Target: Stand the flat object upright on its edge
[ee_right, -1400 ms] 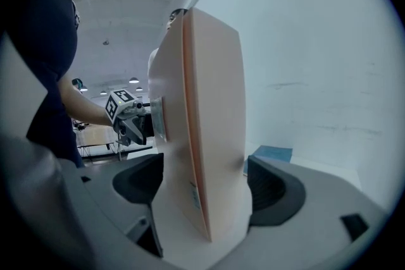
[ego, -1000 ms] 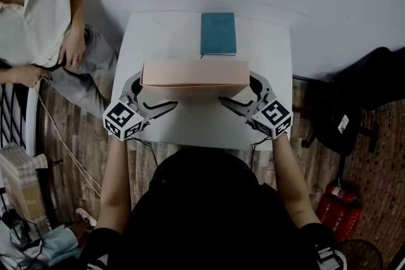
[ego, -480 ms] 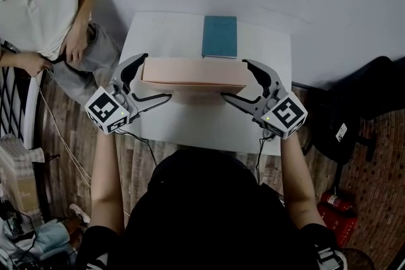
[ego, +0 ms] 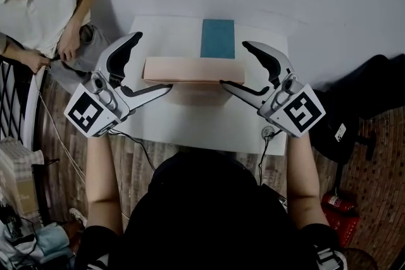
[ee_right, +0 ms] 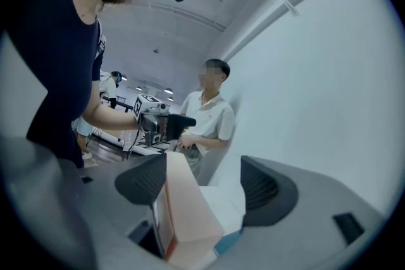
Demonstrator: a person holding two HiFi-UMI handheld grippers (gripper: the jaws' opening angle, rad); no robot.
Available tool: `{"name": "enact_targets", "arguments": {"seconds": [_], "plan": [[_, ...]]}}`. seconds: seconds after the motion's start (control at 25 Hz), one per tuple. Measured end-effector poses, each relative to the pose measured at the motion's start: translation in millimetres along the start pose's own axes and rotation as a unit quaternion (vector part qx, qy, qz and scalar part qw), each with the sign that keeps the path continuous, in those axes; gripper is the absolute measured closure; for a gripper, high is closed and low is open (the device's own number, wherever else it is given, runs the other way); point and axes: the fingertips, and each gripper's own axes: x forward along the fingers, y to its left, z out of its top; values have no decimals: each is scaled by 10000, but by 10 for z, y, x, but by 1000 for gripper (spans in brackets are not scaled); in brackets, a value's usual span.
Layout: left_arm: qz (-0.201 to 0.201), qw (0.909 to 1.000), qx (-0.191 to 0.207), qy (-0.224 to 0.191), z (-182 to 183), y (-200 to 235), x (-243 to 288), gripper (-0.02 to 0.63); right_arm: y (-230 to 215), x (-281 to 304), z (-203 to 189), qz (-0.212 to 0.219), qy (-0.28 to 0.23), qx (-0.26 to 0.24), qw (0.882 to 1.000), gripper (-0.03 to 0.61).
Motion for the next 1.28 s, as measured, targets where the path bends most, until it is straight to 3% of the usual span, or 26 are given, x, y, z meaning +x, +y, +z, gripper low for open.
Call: {"name": "enact_targets", "arguments": {"seconds": [0.08, 0.12, 0.16, 0.2, 0.36, 0.52, 0.68, 0.88, 1.04, 1.2, 1.28], "plan": [[154, 9996, 219, 111, 163, -30, 9, 135, -19, -1, 227, -158, -181, -267, 9994, 206], [296, 9989, 331, 151, 244, -34, 4, 209, -33, -15, 354, -304, -302, -428, 9982, 242], [476, 9979, 417, 123, 338, -23, -9, 342, -49, -40, 483, -492, -429, -585, 9961, 389], [657, 9969, 443, 43, 438, -6, -28, 437, -58, -66, 605, -668, -541, -708, 9938, 471], [1388, 9896, 276, -252, 761, 85, -124, 601, -26, -124, 990, -1191, -784, -779, 9867, 550], [2400, 9707, 20, 116, 689, 171, -273, 601, -145, -223, 971, -2146, -597, -137, 9748, 565], [3056, 9513, -158, 384, 331, 51, -439, 601, -106, -333, 577, -2860, -235, 324, 9574, 565], [3184, 9437, -327, 831, -385, -293, -551, 601, 325, -322, -61, -2990, 181, 524, 9526, 565], [3208, 9399, -462, 1078, -908, -473, -595, 601, 561, -331, -671, -3194, 812, 983, 9390, 565], [3182, 9362, -824, 1245, -1127, -551, -598, 601, 654, -377, -993, -3314, 1025, 1329, 9284, 565], [3191, 9367, -806, 1197, -1133, -528, -610, 601, 672, -367, -996, -3355, 982, 1325, 9275, 565]]}}
